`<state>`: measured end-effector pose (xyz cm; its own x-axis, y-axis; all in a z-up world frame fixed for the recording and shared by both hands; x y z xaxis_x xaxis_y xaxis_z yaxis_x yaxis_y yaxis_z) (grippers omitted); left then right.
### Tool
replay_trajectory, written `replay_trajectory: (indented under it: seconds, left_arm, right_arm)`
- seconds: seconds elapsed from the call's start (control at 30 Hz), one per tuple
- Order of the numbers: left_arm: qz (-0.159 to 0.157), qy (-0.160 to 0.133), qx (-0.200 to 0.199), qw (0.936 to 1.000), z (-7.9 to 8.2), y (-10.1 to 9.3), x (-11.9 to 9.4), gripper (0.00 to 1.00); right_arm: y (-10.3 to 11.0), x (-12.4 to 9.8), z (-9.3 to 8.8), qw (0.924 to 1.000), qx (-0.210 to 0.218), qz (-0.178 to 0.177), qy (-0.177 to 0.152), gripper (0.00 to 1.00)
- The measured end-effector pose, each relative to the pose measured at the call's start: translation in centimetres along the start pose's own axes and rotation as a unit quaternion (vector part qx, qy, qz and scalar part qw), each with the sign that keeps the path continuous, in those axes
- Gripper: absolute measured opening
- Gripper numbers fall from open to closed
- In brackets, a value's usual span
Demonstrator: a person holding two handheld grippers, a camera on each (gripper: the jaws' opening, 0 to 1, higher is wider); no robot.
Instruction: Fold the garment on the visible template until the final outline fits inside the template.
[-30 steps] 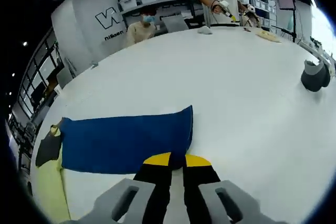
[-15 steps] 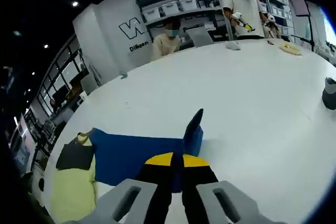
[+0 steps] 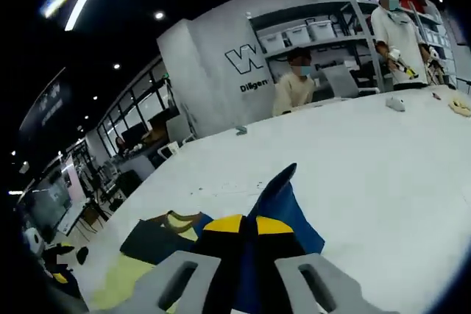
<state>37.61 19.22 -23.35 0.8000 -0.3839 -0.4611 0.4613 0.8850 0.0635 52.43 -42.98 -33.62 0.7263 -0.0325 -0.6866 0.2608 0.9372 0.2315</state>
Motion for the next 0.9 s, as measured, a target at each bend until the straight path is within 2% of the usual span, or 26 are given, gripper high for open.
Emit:
replay_trajectory:
  seconds: [0.1, 0.2, 0.23, 0.27, 0.3, 0.4, 0.43, 0.5, 0.6, 0.63, 0.67, 0.8, 0.83, 0.87, 0.9]
  left_arm:
    - [0.005, 0.003, -0.008, 1.0000, -0.1, 0.0, 0.2, 0.87]
    - [0.001, 0.001, -0.010, 0.9999, 0.0, -0.2, 0.2, 0.87]
    - [-0.002, -0.001, -0.013, 0.9999, 0.0, -0.3, 0.2, 0.87]
    - [-0.007, 0.002, -0.017, 0.9998, -0.3, -0.5, 0.2, 0.87]
    - [-0.006, 0.002, -0.025, 0.9997, -0.5, -0.6, 0.1, 0.87]
    - [-0.004, -0.002, -0.038, 0.9993, -0.7, -0.6, -0.1, 0.87]
    - [-0.002, -0.007, -0.045, 0.9990, -0.6, -0.6, -0.3, 0.87]
    - [-0.001, -0.003, -0.044, 0.9990, -0.8, -0.5, -0.3, 0.87]
    - [0.000, -0.003, -0.044, 0.9990, -0.9, -0.4, -0.4, 0.87]
    - [0.000, -0.004, -0.044, 0.9990, -0.9, -0.4, -0.5, 0.87]
    - [-0.001, -0.003, -0.043, 0.9991, -1.1, -0.3, -0.4, 0.86]
    - [0.001, 0.010, -0.026, 0.9996, -1.4, -0.2, -0.5, 0.86]
    - [0.001, 0.013, -0.023, 0.9996, -1.5, -0.2, -0.6, 0.86]
    - [0.001, 0.013, -0.026, 0.9996, -1.6, -0.1, -0.6, 0.86]
    - [0.005, 0.012, -0.030, 0.9995, -1.9, 0.1, -0.7, 0.86]
  right_arm:
    - [0.5, -0.2, 0.5, 0.9996, -0.024, 0.011, -0.004, 0.00]
    - [1.4, -0.3, 1.1, 0.9991, -0.026, 0.028, -0.020, 0.00]
    - [2.5, -0.6, 1.6, 0.9982, -0.021, 0.051, -0.021, 0.00]
    - [3.8, -0.6, 2.3, 0.9951, -0.035, 0.087, -0.032, 0.00]
    - [5.9, -1.1, 3.0, 0.9919, -0.032, 0.115, -0.044, 0.00]
    - [9.7, -1.7, 4.8, 0.9838, -0.052, 0.157, -0.070, 0.00]
    - [13.4, -2.1, 6.1, 0.9725, -0.060, 0.209, -0.083, 0.00]
    - [15.6, -2.4, 6.9, 0.9663, -0.078, 0.227, -0.092, 0.00]
    - [19.2, -3.2, 8.0, 0.9526, -0.097, 0.267, -0.111, 0.00]
    - [20.3, -3.3, 8.6, 0.9473, -0.103, 0.279, -0.118, 0.00]
    - [22.6, -3.7, 9.1, 0.9360, -0.115, 0.308, -0.126, 0.00]
    - [24.9, -3.8, 9.5, 0.9258, -0.133, 0.329, -0.130, 0.00]
    - [27.6, -4.8, 9.3, 0.9144, -0.152, 0.350, -0.135, 0.00]
    - [29.0, -4.7, 9.4, 0.9077, -0.166, 0.360, -0.137, 0.00]
    - [31.4, -4.7, 8.8, 0.8960, -0.214, 0.366, -0.132, 0.00]
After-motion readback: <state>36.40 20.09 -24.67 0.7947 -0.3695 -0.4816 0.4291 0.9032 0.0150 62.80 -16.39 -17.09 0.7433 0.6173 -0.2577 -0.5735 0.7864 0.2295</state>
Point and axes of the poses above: the point that each gripper's makers call its tool centre point, and the gripper's own axes: x roughly forward along the fingers, y roughly to its left, z roughly out of its top, the point moved 7 cm from there along -x, roughly backward along the fingers, and after that the axes turned 2 degrees about z, right-handed, at the moved point
